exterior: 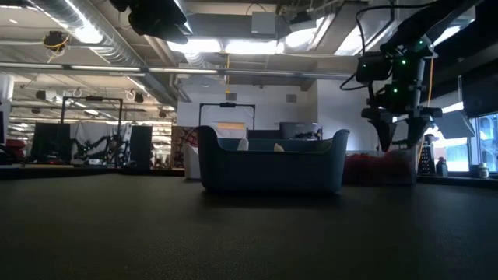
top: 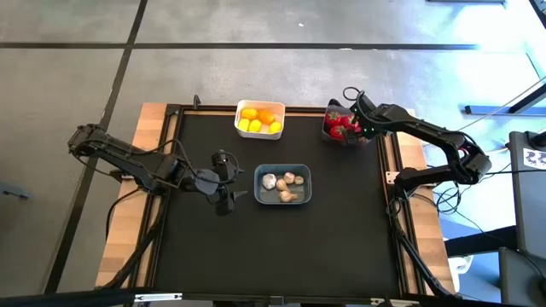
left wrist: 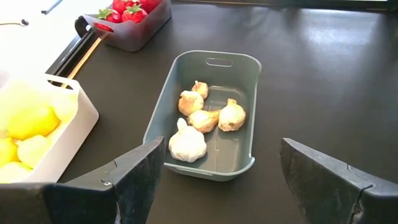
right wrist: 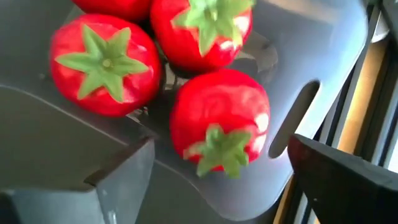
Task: Sort produce into baskets
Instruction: Return to Home Position
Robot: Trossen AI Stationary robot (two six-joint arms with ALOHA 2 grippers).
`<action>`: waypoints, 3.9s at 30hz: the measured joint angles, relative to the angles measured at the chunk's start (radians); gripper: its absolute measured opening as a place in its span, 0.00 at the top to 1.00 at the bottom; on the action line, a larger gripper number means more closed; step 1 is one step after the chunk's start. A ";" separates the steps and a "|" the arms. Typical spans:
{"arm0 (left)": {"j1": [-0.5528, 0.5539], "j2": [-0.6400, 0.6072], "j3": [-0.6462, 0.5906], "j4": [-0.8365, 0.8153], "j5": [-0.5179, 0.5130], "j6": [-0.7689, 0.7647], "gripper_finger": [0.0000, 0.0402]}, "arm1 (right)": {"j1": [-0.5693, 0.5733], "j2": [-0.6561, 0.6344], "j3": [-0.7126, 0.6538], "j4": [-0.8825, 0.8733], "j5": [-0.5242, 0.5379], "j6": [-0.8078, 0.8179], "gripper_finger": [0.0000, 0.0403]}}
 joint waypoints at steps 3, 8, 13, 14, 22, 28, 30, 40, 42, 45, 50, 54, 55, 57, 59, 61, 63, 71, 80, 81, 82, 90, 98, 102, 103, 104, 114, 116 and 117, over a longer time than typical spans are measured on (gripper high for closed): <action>0.000 0.000 0.000 0.000 0.000 0.001 0.23 | 0.000 -0.002 0.058 -0.030 0.000 -0.031 0.06; 0.000 0.000 0.000 -0.001 0.000 0.018 0.24 | 0.047 -0.052 0.172 -0.068 -0.046 -0.056 0.06; 0.000 0.000 0.000 -0.006 0.000 0.031 0.40 | 0.180 -0.134 0.201 0.008 -0.074 -0.080 0.12; 0.000 0.000 0.000 -0.005 0.000 0.040 0.45 | 0.205 -0.145 0.202 0.017 -0.084 -0.084 0.14; 0.012 0.000 0.000 -0.004 0.013 0.117 0.86 | 0.372 -0.143 0.201 0.200 -0.230 -0.024 0.18; 0.011 -0.003 0.000 -0.002 0.058 0.224 0.98 | 0.516 -0.124 0.201 0.314 -0.229 -0.094 0.32; 0.014 -0.014 0.000 0.001 0.088 0.253 0.97 | 0.563 -0.124 0.201 0.323 -0.204 -0.109 0.45; 0.030 -0.193 -0.135 0.133 0.113 0.314 0.99 | 0.800 -0.124 0.201 0.328 -0.082 -0.132 0.92; 0.040 -0.252 -0.202 0.182 0.112 0.307 0.99 | 0.847 -0.125 0.201 0.329 -0.053 -0.136 0.90; 0.052 -0.345 -0.291 0.229 0.125 0.298 0.99 | 0.910 -0.127 0.201 0.344 -0.016 -0.153 0.92; 0.062 -0.497 -0.410 0.299 0.161 0.279 0.98 | 1.005 -0.129 0.178 0.453 0.006 -0.235 0.99; 0.062 -0.608 -0.486 0.322 0.163 0.275 0.98 | 1.044 -0.153 0.102 0.566 0.006 -0.242 0.97; 0.062 -0.632 -0.503 0.322 0.163 0.275 0.98 | 1.046 -0.164 0.079 0.585 0.007 -0.241 0.96; 0.062 -0.680 -0.533 0.323 0.164 0.272 0.98 | 1.054 -0.184 0.027 0.627 0.015 -0.235 0.95; 0.062 -0.725 -0.569 0.343 0.166 0.271 0.98 | 1.055 -0.206 -0.036 0.699 0.016 -0.221 0.95; 0.062 -0.769 -0.604 0.387 0.200 0.272 0.98 | 1.055 -0.235 -0.103 0.792 0.017 -0.215 0.95; 0.062 -0.810 -0.635 0.408 0.237 0.272 0.98 | 1.055 -0.267 -0.174 0.872 0.016 -0.214 0.95; 0.062 -0.967 -0.739 0.419 0.242 0.252 0.98 | 1.055 -0.422 -0.425 1.037 0.000 -0.124 0.95; 0.078 -1.104 -0.802 0.411 0.237 0.235 0.98 | 1.054 -0.691 -0.598 1.066 -0.004 -0.131 0.95; 0.082 -1.114 -0.808 0.412 0.236 0.235 0.98 | 1.054 -0.726 -0.619 1.062 -0.004 -0.134 0.95; 0.087 -1.124 -0.814 0.412 0.235 0.235 0.98 | 1.054 -0.761 -0.640 1.058 -0.004 -0.135 0.95; 0.127 -1.155 -0.833 0.397 0.234 0.235 0.98 | 1.054 -1.042 -0.800 1.058 -0.003 -0.143 0.95; 0.152 -1.155 -0.833 0.386 0.252 0.219 0.98 | 1.054 -1.263 -0.832 0.899 -0.007 -0.161 0.95; 0.152 -1.162 -0.833 0.387 0.371 0.219 0.99 | 1.054 -1.277 -0.833 0.894 -0.028 -0.188 0.95; 0.151 -1.162 -0.833 0.389 0.400 0.218 0.99 | 1.054 -1.277 -0.833 0.893 -0.029 -0.189 0.95; 0.151 -1.161 -0.833 0.387 0.414 0.211 0.99 | 1.054 -1.270 -0.833 0.894 -0.027 -0.187 0.95; 0.152 -1.162 -0.844 0.401 0.385 0.219 0.99 | 1.054 -1.251 -0.835 0.897 -0.006 -0.161 0.95; 0.152 -1.162 -0.881 0.447 0.385 0.243 0.99 | 1.054 -1.251 -0.835 0.897 -0.005 -0.161 0.95; 0.155 -1.162 -0.910 0.484 0.385 0.250 0.99 | 1.054 -1.251 -0.835 0.897 -0.005 -0.161 0.95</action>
